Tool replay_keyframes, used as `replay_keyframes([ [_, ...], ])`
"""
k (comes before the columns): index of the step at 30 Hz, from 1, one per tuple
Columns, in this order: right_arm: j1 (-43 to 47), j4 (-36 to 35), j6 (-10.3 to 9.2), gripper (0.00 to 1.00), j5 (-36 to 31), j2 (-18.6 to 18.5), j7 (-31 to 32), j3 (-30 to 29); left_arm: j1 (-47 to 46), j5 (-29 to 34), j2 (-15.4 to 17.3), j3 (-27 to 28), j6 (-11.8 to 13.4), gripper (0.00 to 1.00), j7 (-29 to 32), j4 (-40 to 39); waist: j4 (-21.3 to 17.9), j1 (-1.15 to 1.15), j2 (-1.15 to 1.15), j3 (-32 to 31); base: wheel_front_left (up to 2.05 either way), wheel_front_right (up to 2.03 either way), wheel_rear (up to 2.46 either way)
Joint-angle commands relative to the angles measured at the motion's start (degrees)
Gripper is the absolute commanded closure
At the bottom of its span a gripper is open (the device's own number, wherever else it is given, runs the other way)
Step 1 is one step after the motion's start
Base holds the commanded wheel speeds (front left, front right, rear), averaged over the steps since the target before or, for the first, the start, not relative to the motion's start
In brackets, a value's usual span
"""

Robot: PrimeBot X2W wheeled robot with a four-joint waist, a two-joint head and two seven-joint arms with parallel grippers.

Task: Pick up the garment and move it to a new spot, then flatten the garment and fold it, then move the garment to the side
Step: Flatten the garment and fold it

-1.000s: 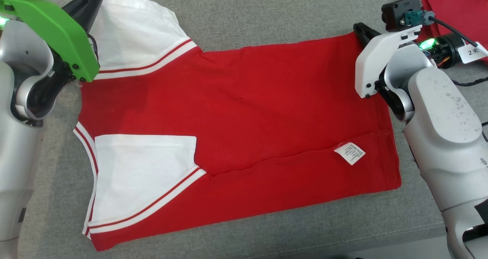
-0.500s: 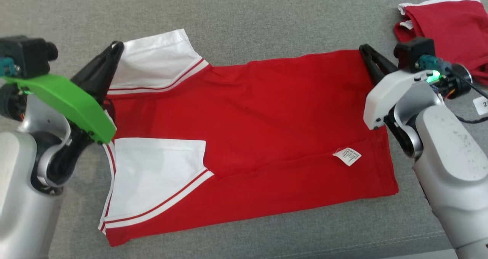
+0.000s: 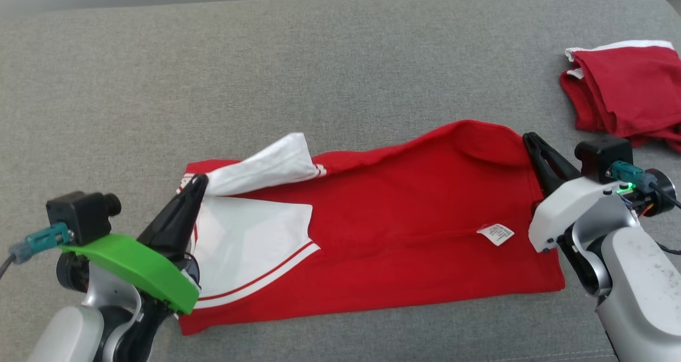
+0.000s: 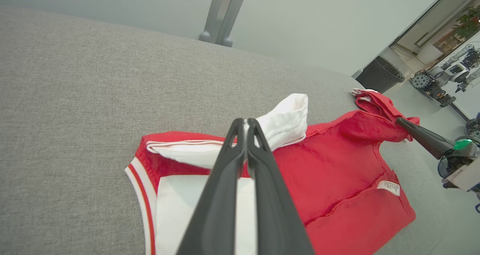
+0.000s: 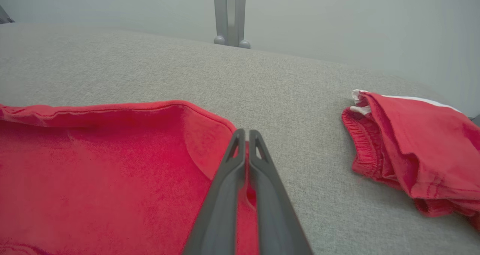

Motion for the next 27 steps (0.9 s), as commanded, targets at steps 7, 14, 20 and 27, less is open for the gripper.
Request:
replay_keyframes([
  [7,6.3,-4.6,-0.07,1.0,-0.2,0.4,2.1,-2.7,6.8,-1.6,-2.0,0.5,0.8,1.0,-3.8,1.1,0.8,0.0,0.0,-2.0,0.0,0.0,0.0],
  [14,9.8,-6.6,-0.07,0.83,-0.5,-0.2,3.0,-3.5,10.4,-2.2,-3.7,-0.4,0.8,1.0,-5.6,3.5,0.7,0.0,0.0,-2.9,0.0,0.0,0.0],
  [20,13.1,-7.4,-0.07,0.0,-0.4,1.0,1.8,-4.6,12.3,-1.6,-4.3,-0.6,0.8,0.02,-7.5,6.7,0.3,0.0,0.0,-4.1,0.0,0.0,0.0],
  [27,17.9,-8.9,-0.07,0.0,-1.3,4.4,0.1,-11.3,14.2,-0.2,-6.1,0.1,2.0,0.0,-12.1,5.9,0.1,0.0,0.0,-5.3,0.0,0.0,0.0],
])
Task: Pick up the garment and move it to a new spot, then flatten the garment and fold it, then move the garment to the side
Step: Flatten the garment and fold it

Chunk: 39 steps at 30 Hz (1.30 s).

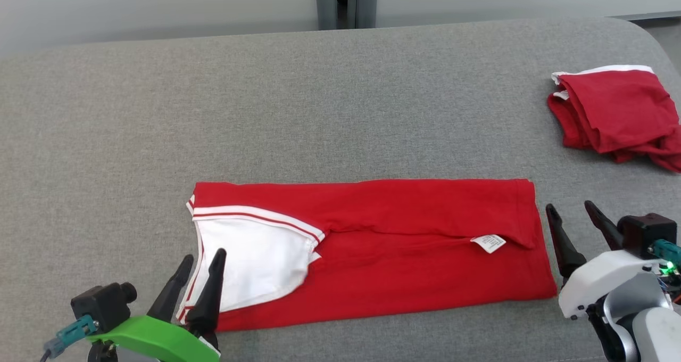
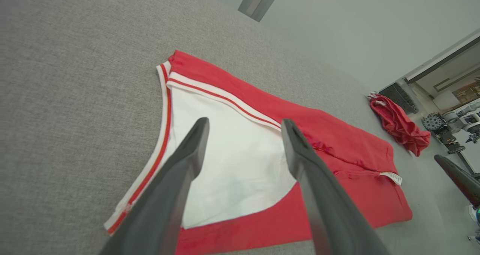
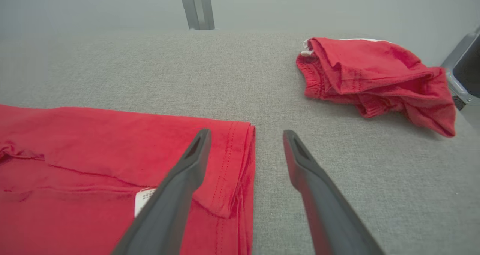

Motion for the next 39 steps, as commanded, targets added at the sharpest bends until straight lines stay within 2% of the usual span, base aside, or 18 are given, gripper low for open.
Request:
replay_keyframes([
  [1,1.1,-0.5,-0.07,0.0,-0.7,0.9,-0.5,-1.5,0.7,1.2,-0.1,0.4,0.5,0.0,-1.3,-0.5,0.0,0.0,0.0,-0.3,0.0,0.0,0.0],
  [7,2.4,-1.2,-0.07,0.0,-2.4,4.3,0.4,-6.1,-0.7,5.3,-0.9,0.1,2.2,0.0,-5.7,-0.6,0.4,0.0,0.0,-1.1,0.0,0.0,0.0],
  [12,0.8,-0.9,-0.07,0.0,-3.6,5.6,2.9,-7.2,-2.8,9.5,-0.8,-0.3,4.1,0.0,-8.2,1.2,1.2,0.0,0.0,-2.2,0.0,0.0,0.0],
  [18,-0.4,1.9,-0.07,0.0,-4.6,6.4,6.7,-7.9,-4.3,10.3,-2.0,-0.4,4.9,0.0,-9.5,2.9,3.4,0.0,0.0,-3.7,0.0,0.0,0.0],
  [22,-0.7,5.7,-0.07,0.0,-5.2,6.7,8.9,-8.1,-4.2,10.4,-1.8,-0.3,5.3,0.0,-9.7,3.4,5.4,0.0,0.0,-4.1,0.0,0.0,0.0],
  [28,-1.8,12.9,-0.07,0.0,-6.8,7.1,8.8,-9.8,-3.0,10.3,-1.2,0.1,5.9,0.0,-9.9,3.7,7.7,0.0,0.0,-4.2,0.0,0.0,0.0],
  [35,-2.9,19.3,-0.07,0.0,-8.2,7.7,8.6,-9.4,-2.3,10.0,-1.0,0.2,6.3,0.0,-9.9,3.6,8.8,0.0,0.0,-4.5,0.0,0.0,0.0],
  [37,-3.1,20.4,-0.07,0.52,-8.5,7.8,8.5,-9.5,-2.1,9.9,-0.9,0.2,6.4,0.0,-9.9,3.5,8.7,0.0,0.0,-4.6,0.0,0.0,0.0],
  [39,-3.3,21.1,-0.07,0.68,-9.0,8.0,8.3,-9.5,-2.1,10.0,-0.8,0.2,6.5,0.0,-9.9,3.4,8.5,0.0,0.0,-4.7,0.0,0.0,0.0],
])
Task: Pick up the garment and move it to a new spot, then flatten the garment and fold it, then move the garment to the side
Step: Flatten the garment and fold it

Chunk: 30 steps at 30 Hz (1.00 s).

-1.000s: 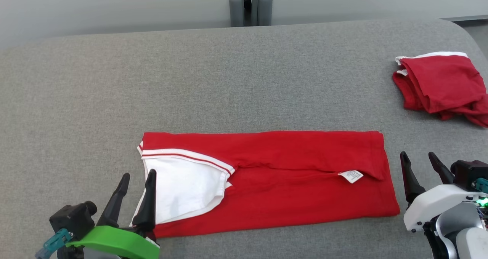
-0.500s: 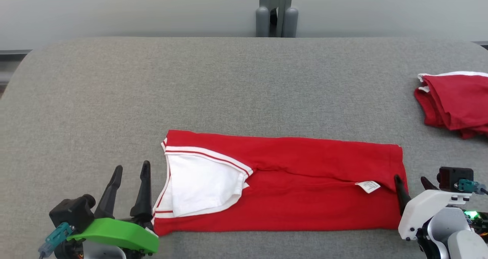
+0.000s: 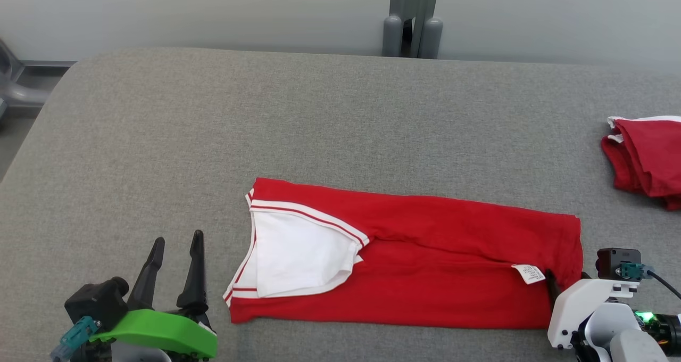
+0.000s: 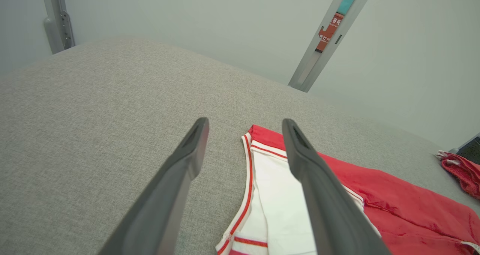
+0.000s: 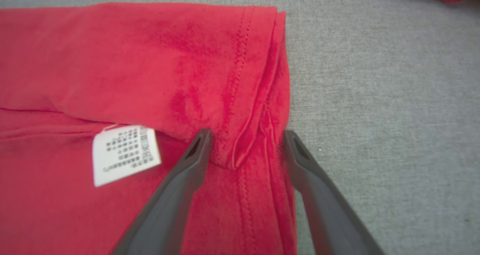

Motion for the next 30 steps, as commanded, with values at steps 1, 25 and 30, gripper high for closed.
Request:
replay_keyframes([
  [1,-0.2,1.0,-0.07,0.78,-0.7,0.3,-0.2,0.0,0.6,0.3,0.5,0.1,0.2,0.0,-0.2,-0.2,-0.2,0.0,0.0,-0.1,0.0,0.0,0.0],
  [25,-0.1,-10.1,-0.09,1.0,5.1,-3.6,2.9,-4.2,-1.3,0.8,0.4,-1.1,0.6,0.0,-0.7,1.0,-5.3,0.0,0.0,-0.4,0.0,0.0,0.0],
  [30,1.6,-18.6,-0.08,1.0,9.9,-1.9,5.9,-0.6,-1.4,0.5,0.4,-1.2,0.5,0.0,-0.6,1.1,-5.6,0.0,0.0,-0.4,0.0,0.0,0.0],
])
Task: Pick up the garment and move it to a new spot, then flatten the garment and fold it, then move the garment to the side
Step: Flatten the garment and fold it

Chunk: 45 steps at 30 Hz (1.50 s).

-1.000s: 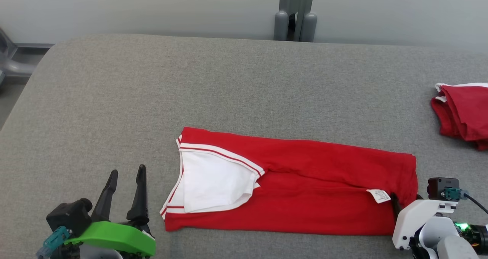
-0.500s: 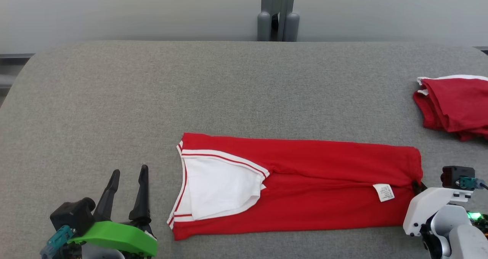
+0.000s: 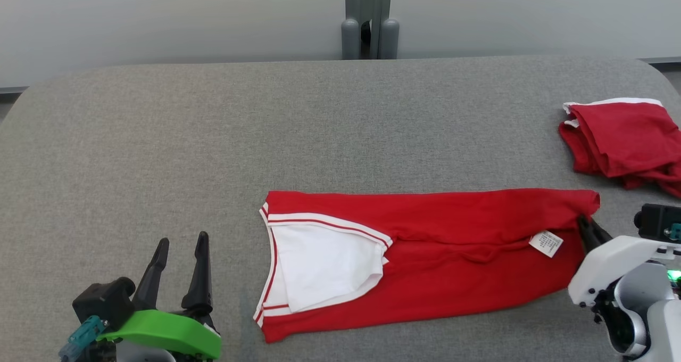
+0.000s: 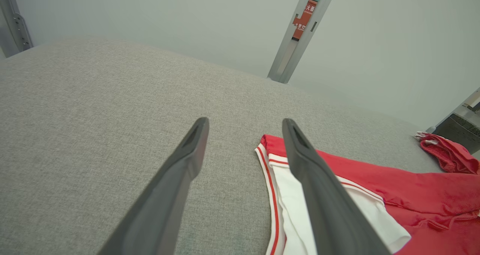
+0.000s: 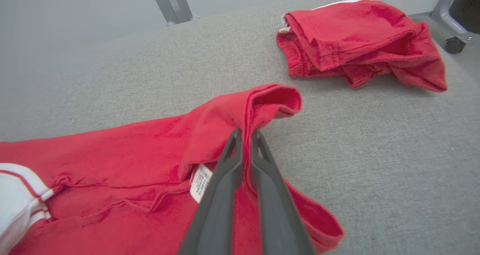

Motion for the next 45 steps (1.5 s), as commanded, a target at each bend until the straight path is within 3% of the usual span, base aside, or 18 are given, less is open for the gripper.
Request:
replay_keyframes([
  [1,0.7,-1.9,-0.08,1.0,1.6,0.6,0.5,1.3,-1.0,-0.4,0.2,0.0,0.1,0.0,0.0,0.1,0.1,0.0,0.0,0.1,0.0,0.0,0.0],
  [8,1.5,-12.0,-0.06,1.0,8.1,2.8,3.4,11.0,-1.8,-0.5,0.2,-0.3,-0.2,0.0,0.2,0.2,1.6,0.0,0.0,0.3,0.0,0.0,0.0],
  [15,-0.3,-11.9,-0.06,1.0,11.1,3.9,3.2,20.5,-2.5,-0.6,0.1,-0.5,-0.4,0.0,0.1,0.4,4.1,0.0,0.0,0.8,0.0,0.0,0.0],
  [29,-10.6,4.5,-0.05,1.0,19.8,4.3,-6.9,35.3,-4.8,-0.5,-1.2,-1.9,-1.4,0.0,-0.5,1.9,10.2,0.0,0.0,3.0,0.0,0.0,0.0],
  [39,-18.1,19.3,-0.05,1.0,24.7,4.3,-13.1,42.0,-6.3,-0.4,-2.1,-3.2,-2.2,0.0,-0.7,3.5,13.3,0.0,0.0,3.3,0.0,0.0,0.0],
  [40,-18.8,20.8,-0.06,0.93,25.4,4.3,-13.7,42.7,-6.3,-0.3,-2.1,-3.3,-2.2,0.0,-0.8,3.7,13.5,0.0,0.0,3.2,0.0,0.0,0.0],
  [41,-19.2,21.8,-0.06,0.67,26.0,4.3,-14.2,43.3,-6.4,-0.3,-2.2,-3.4,-2.3,0.0,-0.8,3.8,13.6,0.0,0.0,3.2,0.0,0.0,0.0],
  [42,-19.9,22.7,-0.05,0.16,26.6,4.4,-14.8,44.4,-6.4,-0.3,-2.2,-3.5,-2.3,0.0,-0.8,4.0,13.7,0.0,0.0,3.0,0.0,0.0,0.0],
  [43,-20.5,23.5,-0.05,0.0,27.2,4.4,-15.3,45.1,-6.5,-0.3,-2.2,-3.6,-2.3,0.0,-0.7,4.1,13.8,0.0,0.0,2.9,0.0,0.0,0.0],
  [45,-21.5,24.5,-0.06,0.0,29.8,4.3,-16.5,47.1,-6.5,-0.3,-2.3,-3.8,-2.4,0.0,-0.7,4.4,13.9,0.0,0.0,2.7,0.0,0.0,0.0],
])
